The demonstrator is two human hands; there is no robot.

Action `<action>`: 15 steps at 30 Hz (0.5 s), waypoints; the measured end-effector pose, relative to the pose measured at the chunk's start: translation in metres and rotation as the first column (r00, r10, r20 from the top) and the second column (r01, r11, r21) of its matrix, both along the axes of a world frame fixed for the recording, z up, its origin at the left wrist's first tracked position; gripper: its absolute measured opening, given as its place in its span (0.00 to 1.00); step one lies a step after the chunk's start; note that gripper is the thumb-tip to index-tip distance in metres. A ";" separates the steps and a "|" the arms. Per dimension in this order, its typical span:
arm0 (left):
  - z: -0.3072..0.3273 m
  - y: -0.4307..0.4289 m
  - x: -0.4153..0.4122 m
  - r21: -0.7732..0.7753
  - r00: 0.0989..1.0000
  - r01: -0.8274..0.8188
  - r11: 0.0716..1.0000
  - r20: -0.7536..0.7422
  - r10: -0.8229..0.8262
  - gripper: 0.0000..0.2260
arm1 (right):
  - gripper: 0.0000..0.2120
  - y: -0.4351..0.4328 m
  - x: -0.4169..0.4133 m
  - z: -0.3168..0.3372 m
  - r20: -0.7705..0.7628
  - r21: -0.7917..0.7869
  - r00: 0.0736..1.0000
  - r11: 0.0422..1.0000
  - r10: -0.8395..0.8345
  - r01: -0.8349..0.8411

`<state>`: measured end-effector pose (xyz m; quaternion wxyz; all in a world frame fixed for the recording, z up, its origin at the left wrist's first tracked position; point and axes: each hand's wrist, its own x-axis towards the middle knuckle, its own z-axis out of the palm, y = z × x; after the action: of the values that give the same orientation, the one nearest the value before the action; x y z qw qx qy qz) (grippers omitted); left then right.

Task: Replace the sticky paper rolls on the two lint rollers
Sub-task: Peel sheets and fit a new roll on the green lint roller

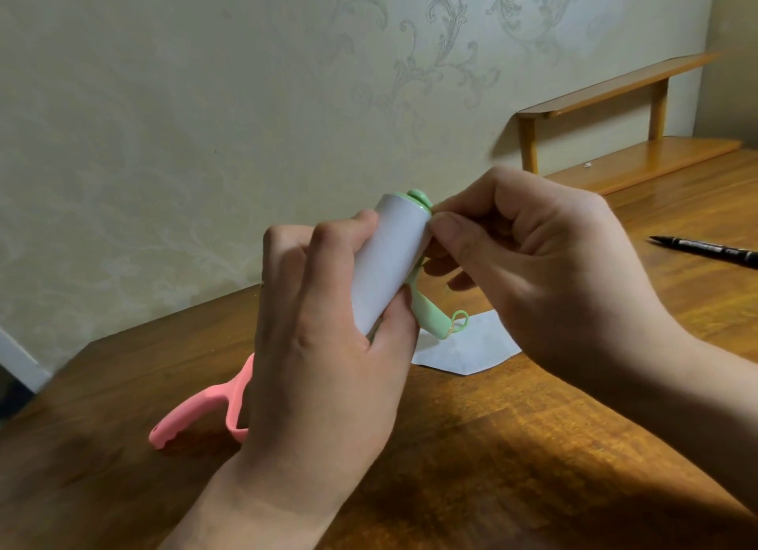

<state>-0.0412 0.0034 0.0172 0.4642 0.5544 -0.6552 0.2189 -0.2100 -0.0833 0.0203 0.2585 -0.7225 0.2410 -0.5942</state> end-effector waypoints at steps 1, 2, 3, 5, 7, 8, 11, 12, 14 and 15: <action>0.000 0.000 -0.001 0.007 1.000 -0.001 1.000 0.000 0.001 0.25 | 0.05 0.000 0.000 0.000 0.002 0.005 1.000 1.000 -0.005 0.005; 0.000 0.000 -0.001 0.014 1.000 -0.003 1.000 -0.001 0.003 0.25 | 0.04 0.001 0.000 -0.001 0.007 0.008 1.000 1.000 -0.010 0.010; -0.001 0.001 -0.002 0.016 1.000 -0.004 1.000 -0.002 0.004 0.26 | 0.04 0.002 0.001 -0.002 0.015 0.011 1.000 1.000 -0.017 0.017; -0.001 0.001 -0.005 0.013 1.000 -0.003 1.000 0.001 0.003 0.26 | 0.04 0.003 0.002 -0.003 0.037 0.019 0.999 0.999 -0.035 0.034; -0.002 0.002 -0.008 0.016 1.000 0.005 1.000 -0.002 -0.005 0.26 | 0.04 0.001 0.002 -0.004 0.067 0.041 0.996 0.997 -0.064 0.061; -0.002 0.002 -0.009 0.017 1.000 0.009 1.000 -0.013 -0.008 0.26 | 0.05 0.000 0.003 -0.004 0.088 0.068 0.994 0.996 -0.062 0.056; 0.000 0.001 -0.009 -0.018 0.999 -0.012 1.000 -0.042 0.011 0.24 | 0.06 0.004 0.006 -0.003 0.174 0.184 0.984 0.980 0.043 -0.075; 0.000 0.001 -0.007 -0.032 0.999 -0.022 0.999 -0.041 0.021 0.24 | 0.05 0.006 0.007 -0.003 0.185 0.207 0.980 0.971 0.078 -0.117; 0.001 0.001 -0.004 -0.058 0.999 -0.034 0.998 -0.022 0.033 0.24 | 0.03 0.009 0.009 -0.003 0.175 0.225 0.977 0.962 0.119 -0.157; 0.001 0.000 -0.003 -0.073 0.999 -0.037 0.997 -0.006 0.037 0.24 | 0.02 0.010 0.009 -0.003 0.163 0.224 0.979 0.962 0.119 -0.154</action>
<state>-0.0443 0.0036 0.0178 0.4815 0.5496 -0.6354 0.2499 -0.2008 -0.0731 0.0171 0.3998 -0.6557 0.2393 -0.5941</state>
